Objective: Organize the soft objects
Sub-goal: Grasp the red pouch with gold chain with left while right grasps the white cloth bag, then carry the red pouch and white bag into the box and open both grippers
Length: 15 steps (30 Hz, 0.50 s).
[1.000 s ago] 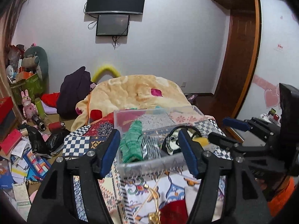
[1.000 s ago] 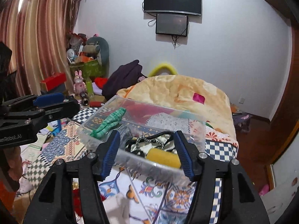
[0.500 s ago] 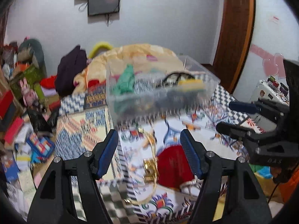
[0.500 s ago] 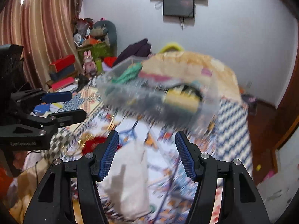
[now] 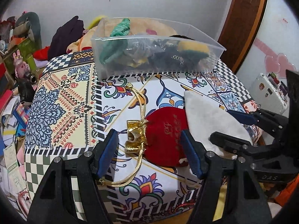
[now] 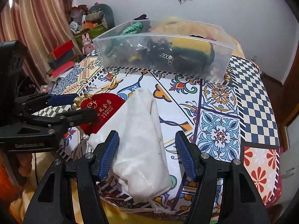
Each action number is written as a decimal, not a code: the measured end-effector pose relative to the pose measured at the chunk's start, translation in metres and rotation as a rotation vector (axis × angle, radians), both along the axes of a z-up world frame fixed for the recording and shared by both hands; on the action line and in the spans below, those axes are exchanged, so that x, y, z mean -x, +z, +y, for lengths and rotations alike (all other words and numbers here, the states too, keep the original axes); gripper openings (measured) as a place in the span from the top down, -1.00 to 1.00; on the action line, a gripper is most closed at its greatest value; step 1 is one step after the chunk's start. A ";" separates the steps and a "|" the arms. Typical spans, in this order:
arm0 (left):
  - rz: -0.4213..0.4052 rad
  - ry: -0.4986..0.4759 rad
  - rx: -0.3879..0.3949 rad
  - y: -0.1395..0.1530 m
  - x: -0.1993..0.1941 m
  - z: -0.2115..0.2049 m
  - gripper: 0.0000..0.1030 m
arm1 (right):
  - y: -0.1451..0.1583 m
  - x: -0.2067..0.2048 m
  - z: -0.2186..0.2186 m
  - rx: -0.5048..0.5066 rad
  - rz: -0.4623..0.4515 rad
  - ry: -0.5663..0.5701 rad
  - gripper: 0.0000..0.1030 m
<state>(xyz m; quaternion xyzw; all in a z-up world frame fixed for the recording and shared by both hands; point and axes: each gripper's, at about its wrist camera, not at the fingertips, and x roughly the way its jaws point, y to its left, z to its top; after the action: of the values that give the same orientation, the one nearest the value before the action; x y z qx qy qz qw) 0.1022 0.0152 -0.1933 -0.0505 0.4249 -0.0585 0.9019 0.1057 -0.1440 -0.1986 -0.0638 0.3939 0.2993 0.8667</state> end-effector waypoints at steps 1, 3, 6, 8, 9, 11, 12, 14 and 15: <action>0.002 0.000 0.003 -0.001 -0.001 -0.001 -0.32 | 0.000 0.001 -0.001 0.000 -0.003 -0.001 -0.05; -0.003 0.004 0.004 -0.003 -0.002 -0.002 -0.25 | 0.000 0.001 -0.003 -0.016 0.000 0.001 0.25; -0.015 -0.004 -0.009 -0.004 0.000 -0.005 0.00 | 0.002 0.003 -0.005 -0.019 -0.014 -0.005 0.45; -0.017 -0.015 -0.006 -0.004 0.000 -0.006 0.17 | 0.004 0.004 -0.008 -0.023 -0.024 -0.011 0.54; -0.018 -0.018 -0.005 -0.003 0.000 -0.007 0.28 | 0.006 0.005 -0.009 -0.025 -0.029 -0.014 0.59; -0.025 -0.021 -0.007 -0.002 0.001 -0.008 0.37 | 0.010 0.005 -0.016 -0.035 -0.039 -0.026 0.63; -0.031 -0.023 -0.008 -0.001 0.002 -0.008 0.41 | 0.012 0.005 -0.019 -0.040 -0.043 -0.030 0.65; -0.043 -0.024 -0.011 0.002 0.005 -0.007 0.45 | 0.017 0.005 -0.023 -0.049 -0.054 -0.042 0.66; -0.050 -0.024 -0.011 0.005 0.006 -0.006 0.47 | 0.019 0.004 -0.025 -0.053 -0.059 -0.047 0.67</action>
<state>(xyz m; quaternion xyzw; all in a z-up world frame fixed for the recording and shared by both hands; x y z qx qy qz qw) 0.0965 0.0087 -0.1887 -0.0391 0.4033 -0.0682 0.9117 0.1016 -0.1686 -0.1794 -0.0404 0.3617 0.2871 0.8861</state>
